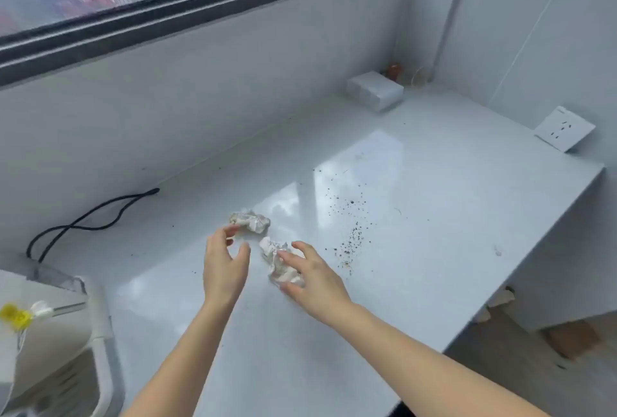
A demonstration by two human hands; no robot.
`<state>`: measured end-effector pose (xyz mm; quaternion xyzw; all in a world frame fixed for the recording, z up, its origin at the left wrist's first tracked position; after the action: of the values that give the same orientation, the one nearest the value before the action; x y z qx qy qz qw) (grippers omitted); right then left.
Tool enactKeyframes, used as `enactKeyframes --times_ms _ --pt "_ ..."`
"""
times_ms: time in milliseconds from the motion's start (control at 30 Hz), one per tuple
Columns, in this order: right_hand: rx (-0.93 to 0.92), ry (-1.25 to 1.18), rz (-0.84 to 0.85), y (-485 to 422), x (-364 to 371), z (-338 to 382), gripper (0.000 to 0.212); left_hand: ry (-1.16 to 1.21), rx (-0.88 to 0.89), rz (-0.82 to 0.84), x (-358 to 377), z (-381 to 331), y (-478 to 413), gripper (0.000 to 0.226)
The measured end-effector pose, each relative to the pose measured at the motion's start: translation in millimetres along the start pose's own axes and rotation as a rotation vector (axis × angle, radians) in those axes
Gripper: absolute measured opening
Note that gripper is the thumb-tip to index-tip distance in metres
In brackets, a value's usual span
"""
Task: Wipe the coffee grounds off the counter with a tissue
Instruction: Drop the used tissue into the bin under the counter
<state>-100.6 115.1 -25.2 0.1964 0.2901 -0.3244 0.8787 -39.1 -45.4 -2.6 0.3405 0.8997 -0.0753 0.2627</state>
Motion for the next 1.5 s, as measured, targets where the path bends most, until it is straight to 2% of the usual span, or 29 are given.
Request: enactKeyframes --times_ms 67,167,233,300,433,533,600,733,833,1000,1067,1133,1233,1333,1400,1500 --pt "0.029 0.089 0.029 -13.6 5.6 1.6 0.054 -0.251 0.073 -0.001 -0.6 -1.4 -30.0 0.036" --pt "0.085 0.222 0.143 -17.8 21.5 -16.6 0.056 -0.394 0.046 0.092 15.2 6.4 -69.8 0.039" --pt "0.083 0.266 0.171 -11.7 30.7 -29.5 0.048 -0.459 0.021 0.152 33.3 18.5 -78.4 0.036" --pt "0.068 0.293 0.119 -2.9 31.8 -34.6 0.031 -0.542 0.010 0.178 48.2 29.4 -79.2 0.030" --pt "0.150 0.231 0.101 13.9 28.2 -42.5 0.020 -0.510 0.057 0.108 58.9 36.3 -72.2 0.004" --pt "0.193 0.186 0.109 25.6 22.0 -50.7 0.016 -0.380 0.092 0.094 62.6 31.4 -57.6 0.012" --pt "0.201 0.182 0.136 35.4 20.6 -54.3 0.017 -0.305 0.126 0.053 60.4 18.3 -38.2 0.023" --pt "0.170 0.211 0.215 64.2 18.6 -60.1 0.019 -0.176 0.170 0.006 55.8 -13.1 22.2 0.028" --pt "0.074 0.270 0.312 102.7 16.4 -65.6 0.021 -0.114 0.238 0.130 66.2 -22.3 99.3 0.031" --pt "-0.082 0.310 0.411 186.9 8.8 -94.4 0.021 -0.225 0.391 0.287 93.6 -26.9 214.1 0.025" --pt "-0.021 0.274 0.452 221.8 8.4 -126.2 0.020 -0.203 0.455 0.351 115.6 -33.2 250.6 0.019" --pt "0.115 0.221 0.462 254.1 9.6 -166.3 0.020 -0.193 0.482 0.456 143.8 -30.3 286.6 0.017" --pt "0.333 0.151 0.394 285.2 12.2 -224.5 0.020 -0.263 0.329 0.605 187.9 12.6 324.7 0.017" --pt "0.523 0.041 0.350 298.3 24.5 -273.2 0.018 -0.346 0.001 0.679 219.8 82.3 338.6 0.009" --pt "0.652 -0.025 0.348 304.7 39.6 -301.3 0.015 -0.358 -0.297 0.648 228.5 128.5 342.1 0.003" --pt "0.778 -0.146 0.294 302.9 70.1 -333.0 0.013 -0.317 -0.565 0.568 237.2 180.7 339.5 0.021"
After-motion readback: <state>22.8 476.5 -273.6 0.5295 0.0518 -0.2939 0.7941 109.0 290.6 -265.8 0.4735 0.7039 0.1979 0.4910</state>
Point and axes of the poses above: each hand's wrist, its own y-axis away from the middle knuckle, its own x-axis out of the palm, z = x × y, the point moved 6 cm from there along -y, towards the middle knuckle
